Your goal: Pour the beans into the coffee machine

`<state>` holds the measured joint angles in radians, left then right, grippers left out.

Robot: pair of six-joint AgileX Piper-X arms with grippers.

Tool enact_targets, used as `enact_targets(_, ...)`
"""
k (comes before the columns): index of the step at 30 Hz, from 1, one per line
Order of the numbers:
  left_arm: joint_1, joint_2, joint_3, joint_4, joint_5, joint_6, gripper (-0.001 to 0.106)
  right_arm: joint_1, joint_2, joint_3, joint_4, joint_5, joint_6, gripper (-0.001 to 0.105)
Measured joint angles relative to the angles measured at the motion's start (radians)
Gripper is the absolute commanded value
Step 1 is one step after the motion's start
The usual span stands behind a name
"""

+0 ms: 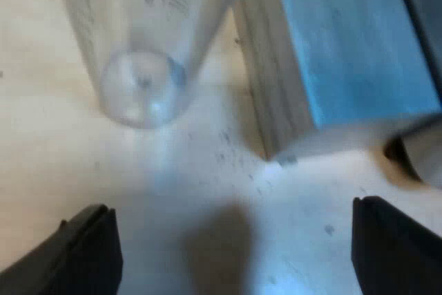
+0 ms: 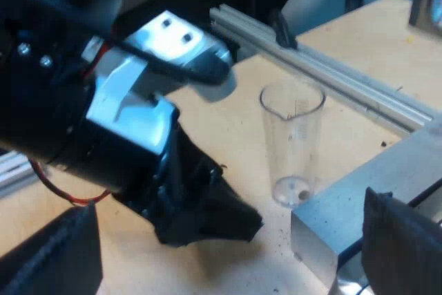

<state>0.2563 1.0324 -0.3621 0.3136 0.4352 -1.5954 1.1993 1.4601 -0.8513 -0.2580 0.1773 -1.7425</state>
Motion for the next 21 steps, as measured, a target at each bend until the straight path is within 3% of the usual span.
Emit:
enact_targets(6,-0.026,-0.255,-0.002,0.175,-0.011,-0.059,0.071,0.0,-0.102,0.0,0.116,0.0,0.0,0.078)
enact_targets(10,-0.026,-0.403,-0.021,0.228,-0.011,-0.083,0.071,0.0,-0.174,-0.002,0.235,0.0,0.0,0.078)
enact_targets(15,-0.026,-0.586,-0.117,0.235,0.009,-0.121,0.071,0.0,-0.325,-0.009,0.407,0.0,0.0,0.078)
enact_targets(19,-0.026,-0.628,-0.165,0.239,0.03,-0.129,0.071,0.0,-0.386,-0.009,0.479,0.0,0.0,0.078)
enact_targets(21,-0.026,-0.66,-0.262,0.26,0.063,-0.156,0.071,0.0,-0.496,-0.016,0.593,0.038,0.012,0.078)
